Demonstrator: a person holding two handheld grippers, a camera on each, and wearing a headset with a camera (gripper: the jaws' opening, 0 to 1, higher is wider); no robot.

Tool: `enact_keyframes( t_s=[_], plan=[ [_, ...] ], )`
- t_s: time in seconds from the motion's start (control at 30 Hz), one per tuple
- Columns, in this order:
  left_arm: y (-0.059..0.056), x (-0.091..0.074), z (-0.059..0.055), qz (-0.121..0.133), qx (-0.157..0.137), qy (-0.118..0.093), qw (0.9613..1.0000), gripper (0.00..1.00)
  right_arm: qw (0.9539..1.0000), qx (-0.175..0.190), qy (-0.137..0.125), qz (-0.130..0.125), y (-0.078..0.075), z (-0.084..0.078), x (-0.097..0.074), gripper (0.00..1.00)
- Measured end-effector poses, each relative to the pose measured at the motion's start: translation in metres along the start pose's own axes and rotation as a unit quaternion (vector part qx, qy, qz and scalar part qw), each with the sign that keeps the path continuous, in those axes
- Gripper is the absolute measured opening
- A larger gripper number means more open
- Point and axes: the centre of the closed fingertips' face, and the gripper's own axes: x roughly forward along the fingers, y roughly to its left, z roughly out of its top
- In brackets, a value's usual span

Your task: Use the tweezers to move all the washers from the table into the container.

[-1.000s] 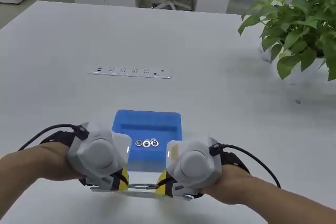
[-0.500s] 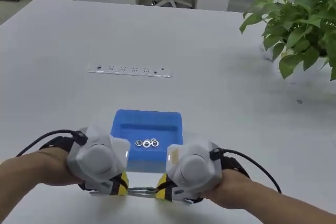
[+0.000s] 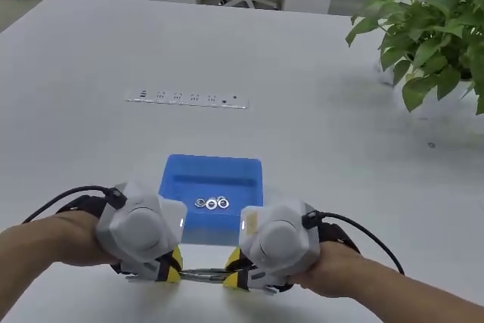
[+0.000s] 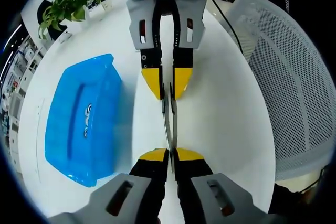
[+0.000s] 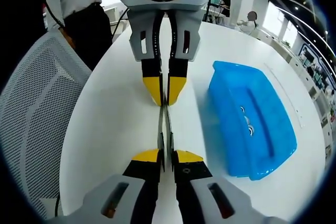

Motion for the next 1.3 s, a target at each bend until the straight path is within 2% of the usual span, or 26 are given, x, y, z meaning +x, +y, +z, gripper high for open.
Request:
enact_keyframes(
  t_s=[0.33,0.53,0.7,0.8,0.97,1.07,1.1,1.2,1.3],
  plan=[
    [-0.001,-0.001,0.0,0.0,0.001,0.001,1.0,0.09,1.0,-0.002,0.004,-0.002,0.001,0.0,-0.001,0.13],
    [0.002,-0.006,-0.002,0.01,-0.011,-0.001,0.9999,0.14,0.9999,0.002,0.001,-0.011,-0.002,-0.001,-0.008,0.18],
    [0.004,-0.017,-0.002,0.024,-0.031,-0.013,0.9992,0.21,0.9992,0.027,-0.009,-0.029,-0.009,0.0,-0.02,0.25],
    [0.006,-0.026,0.0,0.034,-0.048,-0.029,0.9978,0.24,0.998,0.038,-0.02,-0.047,-0.015,0.002,-0.031,0.3],
    [0.008,-0.046,0.006,0.057,-0.09,-0.072,0.9917,0.29,0.9928,0.075,-0.048,-0.08,-0.026,0.005,-0.053,0.37],
    [0.007,-0.054,0.007,0.065,-0.103,-0.087,0.9887,0.35,0.99,0.086,-0.058,-0.095,-0.03,0.004,-0.062,0.44],
    [0.008,-0.061,0.009,0.075,-0.113,-0.102,0.9855,0.36,0.9877,0.095,-0.067,-0.105,-0.032,0.005,-0.069,0.46],
    [0.01,-0.073,0.013,0.093,-0.133,-0.129,0.9783,0.43,0.9854,0.101,-0.072,-0.117,-0.032,0.002,-0.08,0.52],
    [0.009,-0.083,0.017,0.106,-0.14,-0.146,0.9735,0.53,0.9825,0.106,-0.079,-0.131,-0.035,0.0,-0.089,0.58]
  ],
)
